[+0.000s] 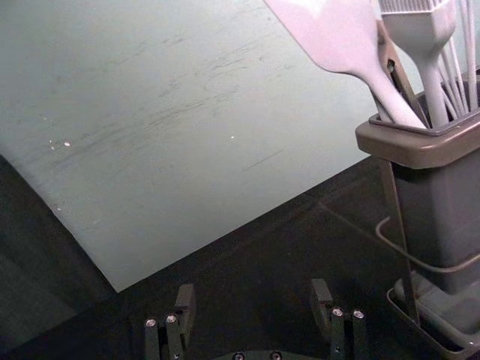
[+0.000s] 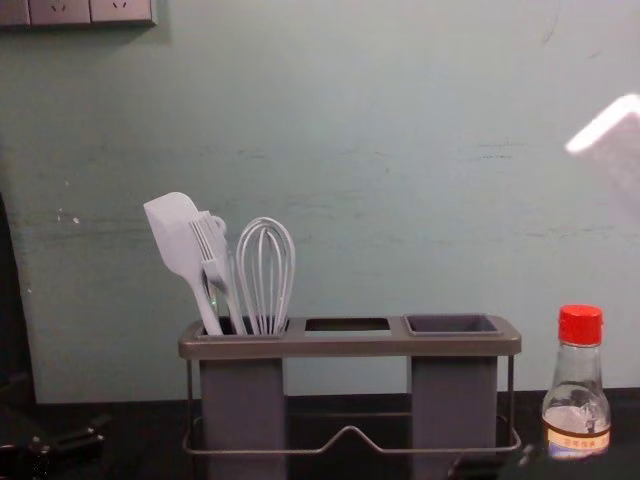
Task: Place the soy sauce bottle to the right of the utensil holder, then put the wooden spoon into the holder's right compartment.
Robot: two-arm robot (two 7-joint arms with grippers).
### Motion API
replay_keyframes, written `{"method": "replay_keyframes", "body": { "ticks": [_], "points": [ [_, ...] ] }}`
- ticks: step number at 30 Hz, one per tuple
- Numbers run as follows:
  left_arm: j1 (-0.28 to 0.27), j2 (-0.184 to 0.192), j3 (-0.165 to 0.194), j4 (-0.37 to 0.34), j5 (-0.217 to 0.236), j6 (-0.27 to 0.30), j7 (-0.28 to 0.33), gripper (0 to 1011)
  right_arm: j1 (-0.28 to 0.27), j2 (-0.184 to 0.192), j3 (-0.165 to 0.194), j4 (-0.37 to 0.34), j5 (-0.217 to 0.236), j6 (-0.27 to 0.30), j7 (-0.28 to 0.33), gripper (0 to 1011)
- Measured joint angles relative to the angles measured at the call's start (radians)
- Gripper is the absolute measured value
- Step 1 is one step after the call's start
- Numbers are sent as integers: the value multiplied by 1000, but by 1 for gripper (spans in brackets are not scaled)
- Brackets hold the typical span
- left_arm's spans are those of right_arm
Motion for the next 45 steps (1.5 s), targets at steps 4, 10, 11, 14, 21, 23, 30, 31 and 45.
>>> {"method": "replay_keyframes", "body": {
  "ticks": [4, 10, 11, 14, 21, 23, 30, 31, 45],
  "points": [
    [0, 0, 0, 0, 0, 0, 0, 1005, 57, -31, -60, 20, -35, 94, -20, 1003],
    [0, 0, 0, 0, 0, 0, 0, 1005, 129, -72, -136, 55, -100, 192, -28, 1002],
    [0, 0, 0, 0, 0, 0, 0, 1005, 137, -77, -144, 59, -106, 200, -28, 1002],
    [0, 0, 0, 0, 0, 0, 0, 1005, 164, -100, -170, 79, -130, 230, -27, 1003],
    [0, 0, 0, 0, 0, 0, 0, 1005, 212, -148, -215, 124, -175, 270, -12, 1003],
    [0, 0, 0, 0, 0, 0, 0, 1005, 224, -166, -227, 140, -189, 280, -9, 1003],
    [0, 0, 0, 0, 0, 0, 0, 1005, 252, -220, -246, 193, -218, 311, -6, 1002],
    [0, 0, 0, 0, 0, 0, 0, 1005, 255, -230, -246, 203, -222, 316, -6, 1003],
    [0, 0, 0, 0, 0, 0, 0, 1005, 257, -274, -226, 253, -255, 328, -19, 1003]
  ]
}}
